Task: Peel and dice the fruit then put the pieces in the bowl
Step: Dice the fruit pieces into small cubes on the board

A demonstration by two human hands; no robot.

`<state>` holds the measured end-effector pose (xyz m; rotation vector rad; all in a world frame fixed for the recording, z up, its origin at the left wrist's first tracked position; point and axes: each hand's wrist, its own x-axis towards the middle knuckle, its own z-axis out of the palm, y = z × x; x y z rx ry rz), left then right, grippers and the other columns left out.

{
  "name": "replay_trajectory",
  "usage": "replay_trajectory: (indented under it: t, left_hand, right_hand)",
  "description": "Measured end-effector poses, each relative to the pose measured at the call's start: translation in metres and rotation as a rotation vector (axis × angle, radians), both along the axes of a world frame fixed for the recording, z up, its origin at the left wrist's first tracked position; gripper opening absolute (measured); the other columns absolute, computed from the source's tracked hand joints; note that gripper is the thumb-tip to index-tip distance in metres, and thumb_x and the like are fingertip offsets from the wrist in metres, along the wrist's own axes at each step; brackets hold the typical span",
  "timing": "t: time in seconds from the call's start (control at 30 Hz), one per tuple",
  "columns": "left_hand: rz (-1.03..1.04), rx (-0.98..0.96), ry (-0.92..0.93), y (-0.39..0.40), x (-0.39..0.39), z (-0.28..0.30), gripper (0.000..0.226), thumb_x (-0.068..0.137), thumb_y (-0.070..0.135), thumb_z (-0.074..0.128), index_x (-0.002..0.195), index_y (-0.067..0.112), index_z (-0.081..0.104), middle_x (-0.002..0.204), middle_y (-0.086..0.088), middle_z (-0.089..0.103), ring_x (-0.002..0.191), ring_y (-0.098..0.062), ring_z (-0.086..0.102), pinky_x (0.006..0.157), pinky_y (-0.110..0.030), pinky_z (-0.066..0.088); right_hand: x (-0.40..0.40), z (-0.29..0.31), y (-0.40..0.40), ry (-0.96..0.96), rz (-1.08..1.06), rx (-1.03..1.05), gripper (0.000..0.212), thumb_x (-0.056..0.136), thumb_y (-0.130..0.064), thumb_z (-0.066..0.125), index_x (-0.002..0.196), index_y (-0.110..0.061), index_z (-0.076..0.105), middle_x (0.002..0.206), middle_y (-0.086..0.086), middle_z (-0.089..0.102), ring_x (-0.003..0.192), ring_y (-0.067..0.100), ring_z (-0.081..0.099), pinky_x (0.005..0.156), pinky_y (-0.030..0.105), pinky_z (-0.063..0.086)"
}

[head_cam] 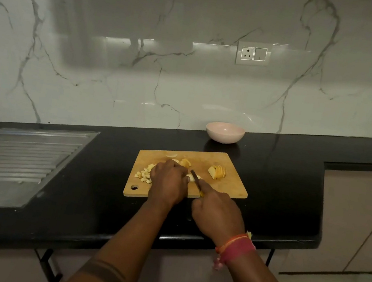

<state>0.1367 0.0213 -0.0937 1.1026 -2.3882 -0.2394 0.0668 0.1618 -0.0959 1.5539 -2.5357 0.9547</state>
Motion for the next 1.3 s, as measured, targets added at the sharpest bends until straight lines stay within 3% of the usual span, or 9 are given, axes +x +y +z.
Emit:
replay_trajectory:
  t: [0.3,0.53,0.8,1.17,1.3]
  left_hand:
    - [0.015,-0.017,-0.054,-0.003,-0.002,0.003,0.028,0.101,0.042,0.055,0.124,0.04,0.07,0.128,0.0,0.058,0.119,-0.026,0.048,0.104,-0.044,0.038]
    - [0.039,-0.036,-0.071,0.0,-0.003,0.001,0.029,0.101,0.045,0.053,0.122,0.037,0.071,0.128,-0.001,0.056,0.12,-0.026,0.046,0.104,-0.045,0.035]
    - [0.02,-0.006,-0.022,0.0,0.002,-0.002,0.028,0.099,0.041,0.059,0.124,0.035,0.07,0.133,0.003,0.054,0.127,-0.024,0.042,0.11,-0.044,0.028]
    - [0.068,0.016,-0.025,-0.001,0.004,0.005,0.027,0.099,0.043,0.059,0.123,0.04,0.07,0.133,0.003,0.058,0.123,-0.024,0.047,0.105,-0.042,0.034]
    - [0.102,-0.007,-0.023,0.0,0.002,0.005,0.025,0.098,0.046,0.061,0.119,0.039,0.072,0.132,0.003,0.058,0.122,-0.023,0.047,0.105,-0.043,0.034]
  right_hand:
    - [0.0,0.008,-0.028,0.029,0.004,0.065,0.043,0.097,-0.03,0.044,0.14,-0.029,0.049,0.085,-0.001,0.062,0.07,0.017,0.055,0.057,0.029,0.04]
    - [0.004,-0.002,-0.004,0.083,0.003,0.092,0.058,0.096,-0.032,0.045,0.152,-0.031,0.034,0.078,-0.004,0.057,0.066,0.013,0.054,0.058,0.031,0.045]
    - [0.007,0.0,0.013,0.006,0.001,-0.002,0.06,0.095,-0.033,0.046,0.153,-0.039,0.031,0.078,-0.007,0.058,0.067,0.01,0.057,0.057,0.029,0.048]
    - [0.011,0.006,-0.024,0.047,0.007,0.072,0.051,0.097,-0.032,0.047,0.147,-0.026,0.042,0.095,0.003,0.066,0.074,0.017,0.052,0.061,0.03,0.041]
    - [0.006,0.005,-0.018,0.052,0.045,0.104,0.053,0.097,-0.034,0.047,0.149,-0.029,0.039,0.094,0.002,0.065,0.076,0.017,0.058,0.065,0.032,0.049]
